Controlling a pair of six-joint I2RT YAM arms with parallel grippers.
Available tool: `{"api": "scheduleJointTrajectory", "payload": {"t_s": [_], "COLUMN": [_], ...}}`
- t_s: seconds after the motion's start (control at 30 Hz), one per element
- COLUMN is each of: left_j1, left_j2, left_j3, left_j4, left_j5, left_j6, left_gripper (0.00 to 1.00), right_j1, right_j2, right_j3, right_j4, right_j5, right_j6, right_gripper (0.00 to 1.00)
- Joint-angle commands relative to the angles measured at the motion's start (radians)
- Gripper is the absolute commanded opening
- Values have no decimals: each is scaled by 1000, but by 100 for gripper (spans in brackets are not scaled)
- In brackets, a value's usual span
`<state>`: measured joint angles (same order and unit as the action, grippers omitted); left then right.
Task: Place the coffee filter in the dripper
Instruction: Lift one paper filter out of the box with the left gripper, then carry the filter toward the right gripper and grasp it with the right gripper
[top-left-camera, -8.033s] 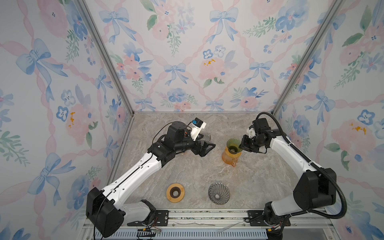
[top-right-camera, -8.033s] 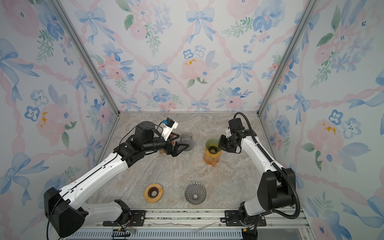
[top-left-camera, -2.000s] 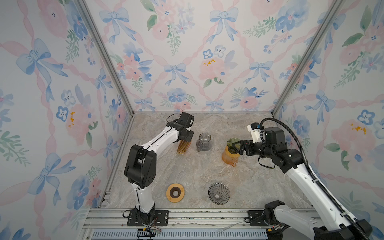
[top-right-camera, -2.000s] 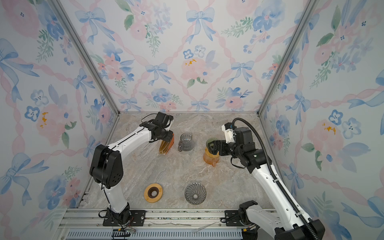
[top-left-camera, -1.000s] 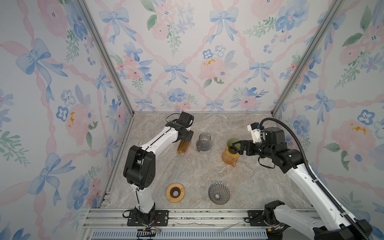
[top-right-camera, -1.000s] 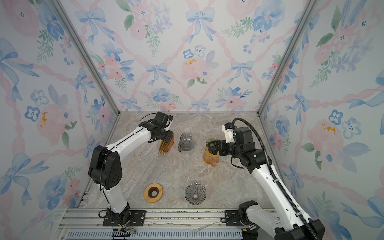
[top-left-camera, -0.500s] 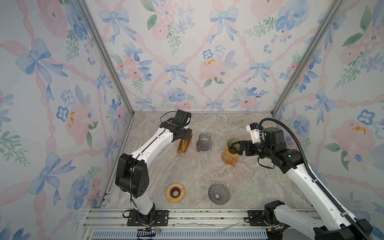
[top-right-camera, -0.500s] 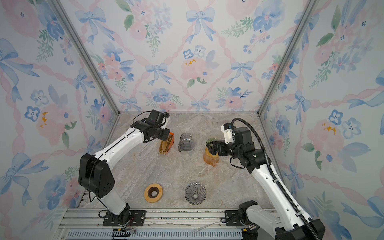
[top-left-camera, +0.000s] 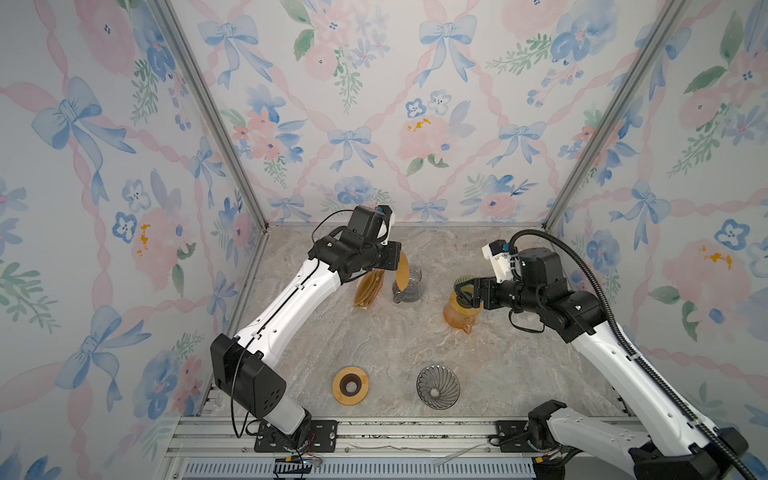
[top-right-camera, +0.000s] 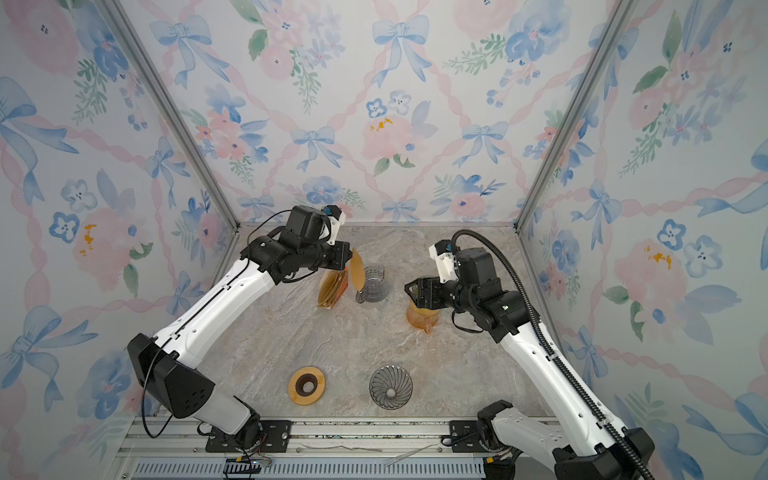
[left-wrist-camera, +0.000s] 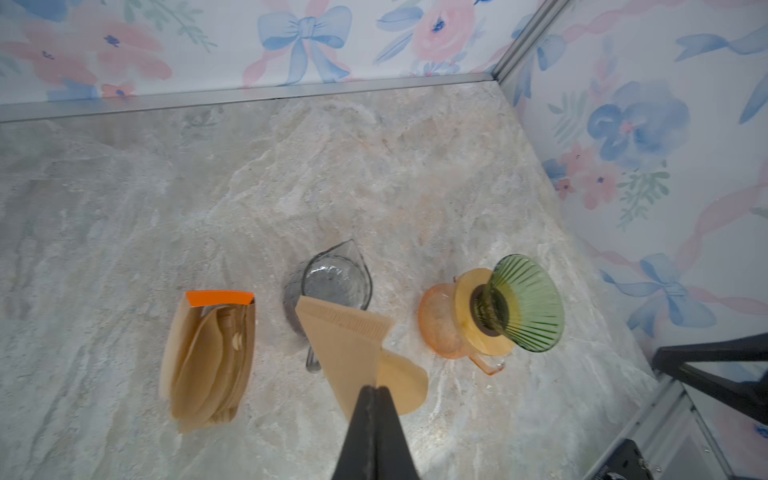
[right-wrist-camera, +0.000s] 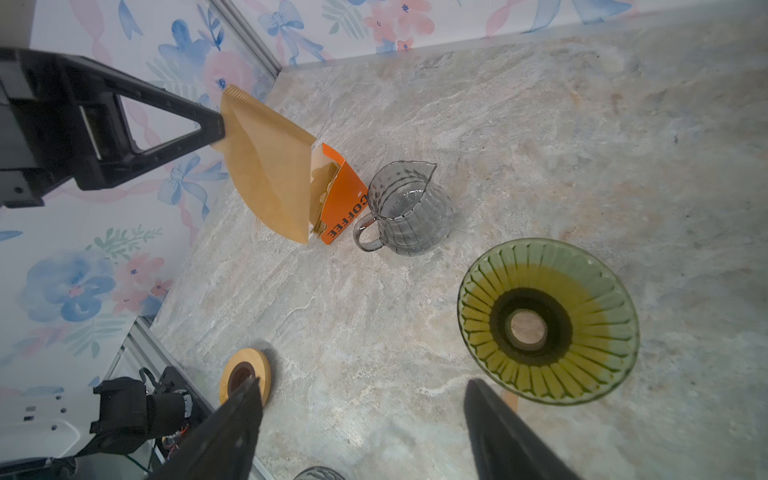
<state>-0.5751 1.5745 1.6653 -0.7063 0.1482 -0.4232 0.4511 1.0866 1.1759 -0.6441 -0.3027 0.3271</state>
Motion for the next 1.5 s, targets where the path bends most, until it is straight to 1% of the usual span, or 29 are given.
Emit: {"api": "scheduleJointTrajectory", "payload": {"t_s": [0.0,0.1,0.27,0.5,0.7,0.83,1.1,1.23,1.33,1.47], "left_j1": [-42,-76,-111,-147,-153,-155,-155,-155,-157,-155], "left_j2": [50,93,152,207,211,208,207,202,204,199], "left_j3": [79,145,209,264,262,262,258,254,246,232], "left_j4": [-4,-4,-5,-5,-5,-4,-4,-5,-5,-5], "left_j5": [72,86,99,114,123,129,164,175,204,213], "left_j6": [-113,-153,-184,-193,-186,-181,-173,-164,-158,-138], "left_gripper": [0,0,0,0,0,0,0,0,0,0], "right_j1": [28,44,66,80,75,69,65,64,61,61], "right_j2": [17,30,69,135,193,237,275,277,273,257], "right_j3": [77,109,167,220,254,282,304,300,295,292], "right_j4": [-86,-105,-141,-153,-150,-154,-141,-129,-116,-106], "right_j5": [24,52,43,117,191,198,210,225,235,235], "right_j6": [-28,-40,-80,-104,-116,-125,-130,-132,-128,-133], "right_gripper": [73,67,61,54,48,45,35,28,20,13]}}
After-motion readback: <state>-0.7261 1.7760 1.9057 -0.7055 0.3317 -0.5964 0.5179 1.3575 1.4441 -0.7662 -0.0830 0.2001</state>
